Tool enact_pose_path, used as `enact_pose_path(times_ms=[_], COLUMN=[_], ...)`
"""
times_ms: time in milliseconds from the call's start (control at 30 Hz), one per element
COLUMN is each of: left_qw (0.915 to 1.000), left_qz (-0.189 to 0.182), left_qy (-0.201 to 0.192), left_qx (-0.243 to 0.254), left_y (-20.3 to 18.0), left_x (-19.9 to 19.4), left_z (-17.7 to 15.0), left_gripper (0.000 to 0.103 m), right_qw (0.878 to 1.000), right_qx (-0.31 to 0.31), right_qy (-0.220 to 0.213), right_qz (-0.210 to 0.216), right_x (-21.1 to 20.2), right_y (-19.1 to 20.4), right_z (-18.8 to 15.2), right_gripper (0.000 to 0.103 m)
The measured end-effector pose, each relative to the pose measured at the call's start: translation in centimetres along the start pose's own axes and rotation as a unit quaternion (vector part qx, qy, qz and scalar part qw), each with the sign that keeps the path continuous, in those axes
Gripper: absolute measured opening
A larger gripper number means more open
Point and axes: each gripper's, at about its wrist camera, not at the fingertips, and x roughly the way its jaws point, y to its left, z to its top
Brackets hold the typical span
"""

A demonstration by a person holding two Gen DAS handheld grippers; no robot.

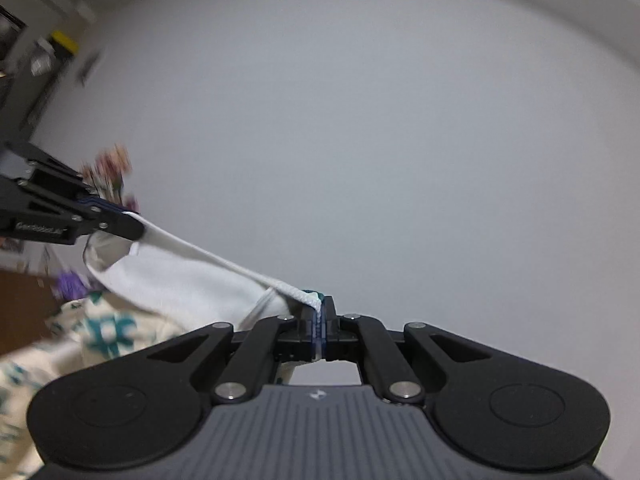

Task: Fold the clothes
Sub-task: 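Lift the shirt with both grippers and lay it flat on the table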

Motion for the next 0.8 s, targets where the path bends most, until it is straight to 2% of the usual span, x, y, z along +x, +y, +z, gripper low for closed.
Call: enact_pose_path(times_ms=[67, 167, 267, 300, 333, 400, 433, 500, 533, 567, 600, 633, 700, 767, 800], left_qw=[0.9993, 0.9933, 0.9854, 0.9822, 0.9825, 0.9879, 0.9913, 0.9955, 0.9931, 0.9881, 0.9802, 0.9692, 0.9557, 0.9401, 0.9358], left_qz=[0.017, 0.033, 0.048, 0.053, 0.050, 0.030, 0.015, -0.046, -0.079, -0.107, -0.133, -0.159, -0.159, -0.144, -0.124], left_qy=[-0.025, -0.091, -0.122, -0.131, -0.125, -0.085, -0.054, 0.025, 0.065, 0.106, 0.146, 0.186, 0.225, 0.251, 0.257], left_qx=[0.023, 0.064, 0.108, 0.124, 0.129, 0.126, 0.119, 0.079, 0.056, 0.029, -0.001, -0.030, -0.104, -0.181, -0.207], left_y=[-0.1, -1.2, -3.1, -3.7, -4.3, -5.5, -6.2, -7.7, -8.4, -9.0, -9.4, -9.9, -9.6, -8.8, -8.0], left_x=[-0.5, -5.2, -9.9, -11.5, -12.4, -13.2, -13.0, -12.1, -11.6, -11.0, -10.5, -9.9, -9.0, -8.1, -7.9], left_z=[2.0, 6.8, 7.6, 7.7, 7.0, 4.1, 2.0, -3.8, -6.9, -10.2, -13.6, -17.1, -21.3, -24.7, -26.0], left_gripper=[0.002, 0.002, 0.002, 0.002, 0.002, 0.002, 0.004, 0.016, 0.032, 0.043, 0.043, 0.043, 0.041, 0.044, 0.047], right_qw=[1.000, 0.998, 0.996, 0.996, 0.996, 0.996, 0.997, 0.996, 0.991, 0.984, 0.976, 0.970, 0.958, 0.952, 0.948], right_qx=[0.002, 0.003, -0.027, -0.037, -0.047, -0.061, -0.059, -0.050, -0.047, -0.036, -0.021, 0.009, 0.084, 0.153, 0.187], right_qy=[-0.018, -0.060, -0.090, -0.087, -0.079, -0.060, -0.035, 0.038, 0.085, 0.130, 0.172, 0.195, 0.220, 0.216, 0.212], right_qz=[-0.006, -0.015, -0.007, -0.001, 0.005, 0.020, 0.032, 0.068, 0.094, 0.115, 0.134, 0.147, 0.163, 0.155, 0.148], right_x=[-0.2, -1.6, -5.3, -6.1, -6.8, -7.7, -7.5, -6.8, -6.2, -6.0, -6.0, -6.5, -7.9, -8.1, -8.1], right_y=[-0.5, -1.3, -0.9, -0.6, -0.2, 0.3, 0.6, 1.7, 2.5, 3.3, 4.2, 4.9, 5.9, 6.9, 7.5], right_z=[1.1, 3.6, 5.3, 4.9, 4.3, 2.5, 0.6, -4.5, -7.4, -11.1, -15.2, -18.4, -24.0, -27.2, -28.5], right_gripper=[0.001, 0.001, 0.001, 0.001, 0.001, 0.001, 0.001, 0.003, 0.007, 0.026, 0.040, 0.055, 0.057, 0.062, 0.068])
